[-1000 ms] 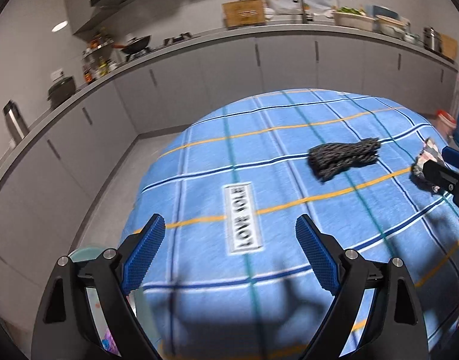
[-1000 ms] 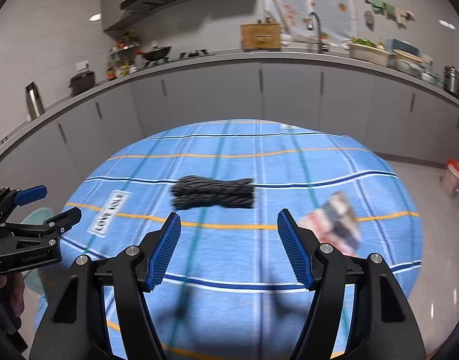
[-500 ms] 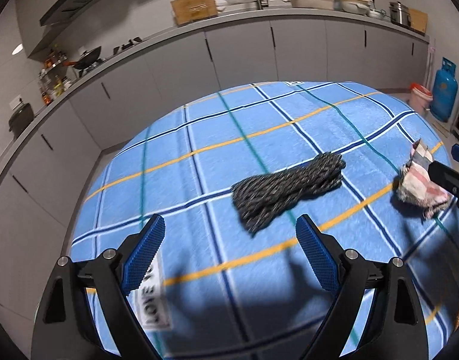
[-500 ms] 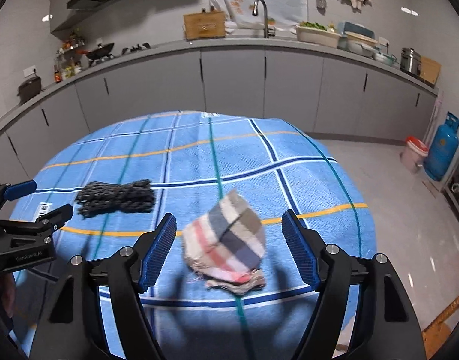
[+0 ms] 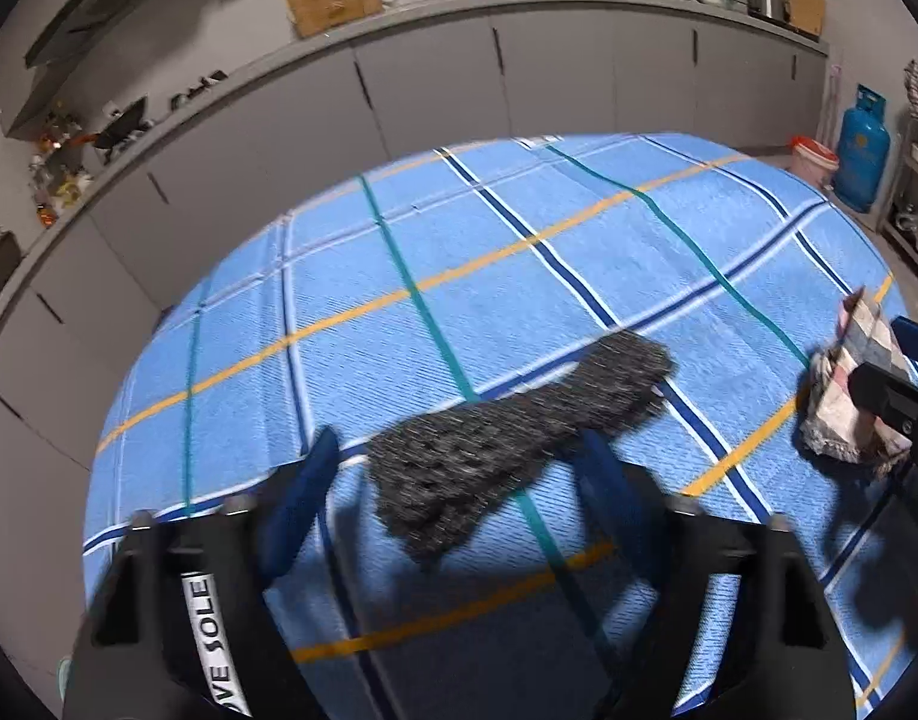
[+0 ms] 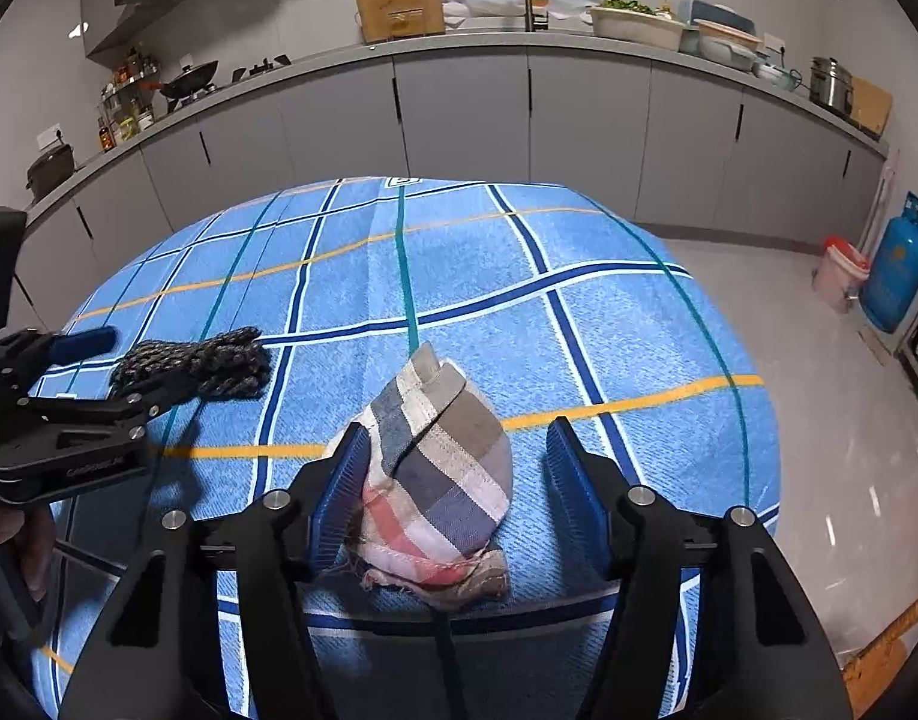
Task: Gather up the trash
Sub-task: 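Grasp the black mesh scrubber with the left tool while the right tool grasps the checkered rag, then lift and carry the black scrubber and checkered rag over the teal bucket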
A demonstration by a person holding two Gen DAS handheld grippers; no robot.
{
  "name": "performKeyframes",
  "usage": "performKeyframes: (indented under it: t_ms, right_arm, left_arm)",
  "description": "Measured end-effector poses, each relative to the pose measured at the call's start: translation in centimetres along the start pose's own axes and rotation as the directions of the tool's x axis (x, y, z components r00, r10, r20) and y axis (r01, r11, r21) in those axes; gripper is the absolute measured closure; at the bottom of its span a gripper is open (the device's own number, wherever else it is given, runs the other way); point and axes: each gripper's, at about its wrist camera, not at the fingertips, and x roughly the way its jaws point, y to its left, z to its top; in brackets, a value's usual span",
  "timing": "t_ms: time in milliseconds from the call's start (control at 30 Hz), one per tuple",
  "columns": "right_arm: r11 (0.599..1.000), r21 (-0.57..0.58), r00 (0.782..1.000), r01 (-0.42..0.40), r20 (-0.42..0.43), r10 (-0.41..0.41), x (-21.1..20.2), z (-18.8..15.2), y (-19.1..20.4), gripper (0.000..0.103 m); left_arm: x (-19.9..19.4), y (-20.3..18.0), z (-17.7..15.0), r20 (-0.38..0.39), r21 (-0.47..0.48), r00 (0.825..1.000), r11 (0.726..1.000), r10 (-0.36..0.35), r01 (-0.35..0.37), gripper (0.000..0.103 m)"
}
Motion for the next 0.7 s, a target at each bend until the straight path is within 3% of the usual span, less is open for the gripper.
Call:
performKeyframes:
  t_ms: [33,67,133,233,367,700]
  right_arm:
    - [1.000,-0.001,1.000,-0.009,-0.003,0.009,0.0,0.0,0.1,0.052]
    - [1.000,-0.001,1.000,-0.018,-0.005,0.018,0.1,0.0,0.0,0.058]
    - [0.999,-0.008,0.999,-0.034,-0.007,0.034,0.0,-0.1,0.3,0.064]
    - [0.999,-0.012,0.999,-0.052,-0.002,0.052,-0.4,-0.2,0.7,0.078]
    - [0.997,-0.017,0.997,-0.069,0.022,0.070,-1.3,-0.5,1.3,0.089]
    - [0.991,-0.035,0.989,-0.127,0.075,0.129,-4.8,-0.6,3.6,0.090]
  left_arm:
    - [0.2,-0.1,-0.1,-0.009,0.004,1.000,1.000,-0.008,0.008,0.056]
    - [0.2,-0.3,-0.2,-0.012,0.015,1.000,1.000,-0.008,0.008,0.059]
    - [0.0,-0.7,-0.4,-0.010,0.035,1.000,0.999,-0.012,0.012,0.077]
    - [-0.7,-0.6,-0.6,-0.013,0.028,1.000,0.999,-0.020,0.021,0.092]
    - [-2.1,-0.3,-1.3,0.003,0.013,1.000,1.000,-0.016,0.016,0.092]
    - [-7.4,2.1,-4.6,0.044,-0.063,0.999,0.998,0.031,-0.028,0.093]
